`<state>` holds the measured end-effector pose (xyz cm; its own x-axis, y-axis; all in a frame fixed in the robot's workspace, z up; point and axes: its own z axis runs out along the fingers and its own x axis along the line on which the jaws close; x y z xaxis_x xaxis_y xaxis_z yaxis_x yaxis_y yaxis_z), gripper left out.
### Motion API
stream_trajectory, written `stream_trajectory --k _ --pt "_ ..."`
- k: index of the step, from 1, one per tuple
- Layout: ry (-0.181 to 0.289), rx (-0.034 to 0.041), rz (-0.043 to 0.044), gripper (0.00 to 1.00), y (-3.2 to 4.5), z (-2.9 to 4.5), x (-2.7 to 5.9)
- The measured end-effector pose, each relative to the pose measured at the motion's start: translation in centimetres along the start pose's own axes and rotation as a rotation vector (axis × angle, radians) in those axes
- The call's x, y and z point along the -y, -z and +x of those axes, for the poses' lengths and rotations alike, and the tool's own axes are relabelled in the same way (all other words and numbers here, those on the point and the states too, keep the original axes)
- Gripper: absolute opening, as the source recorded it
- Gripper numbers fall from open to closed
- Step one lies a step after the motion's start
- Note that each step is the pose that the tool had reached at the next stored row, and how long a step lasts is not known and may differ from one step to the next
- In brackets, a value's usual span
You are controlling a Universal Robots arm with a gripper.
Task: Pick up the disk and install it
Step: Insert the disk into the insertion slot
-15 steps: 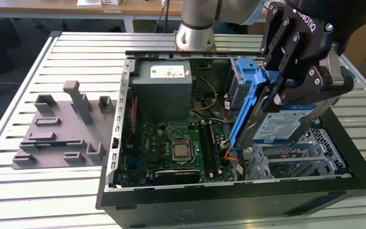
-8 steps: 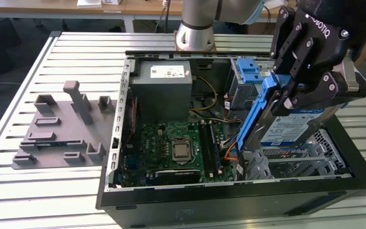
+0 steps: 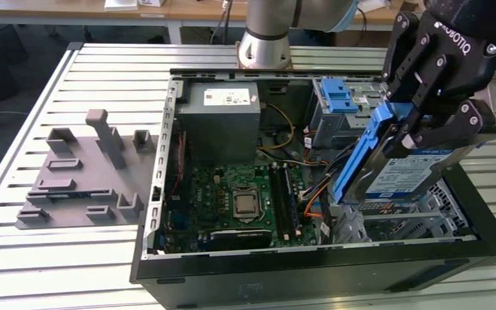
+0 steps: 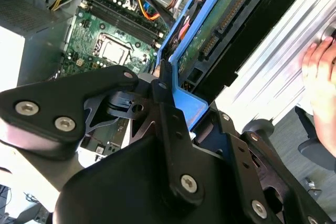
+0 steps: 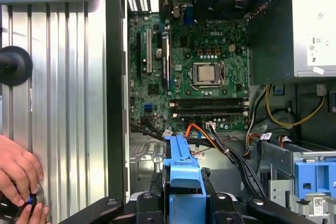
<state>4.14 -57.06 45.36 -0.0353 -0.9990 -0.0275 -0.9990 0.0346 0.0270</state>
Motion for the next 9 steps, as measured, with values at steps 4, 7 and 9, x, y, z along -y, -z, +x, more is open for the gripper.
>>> stream_trajectory --k 4,7,9 --pt "0.000 -0.0005 0.0000 0.36 -0.06 -0.01 0.47" --pt "0.000 -0.0017 0.0001 0.36 -0.10 -0.02 0.81" --pt "0.000 -0.0021 0.0001 0.36 -0.13 -0.03 1.06"
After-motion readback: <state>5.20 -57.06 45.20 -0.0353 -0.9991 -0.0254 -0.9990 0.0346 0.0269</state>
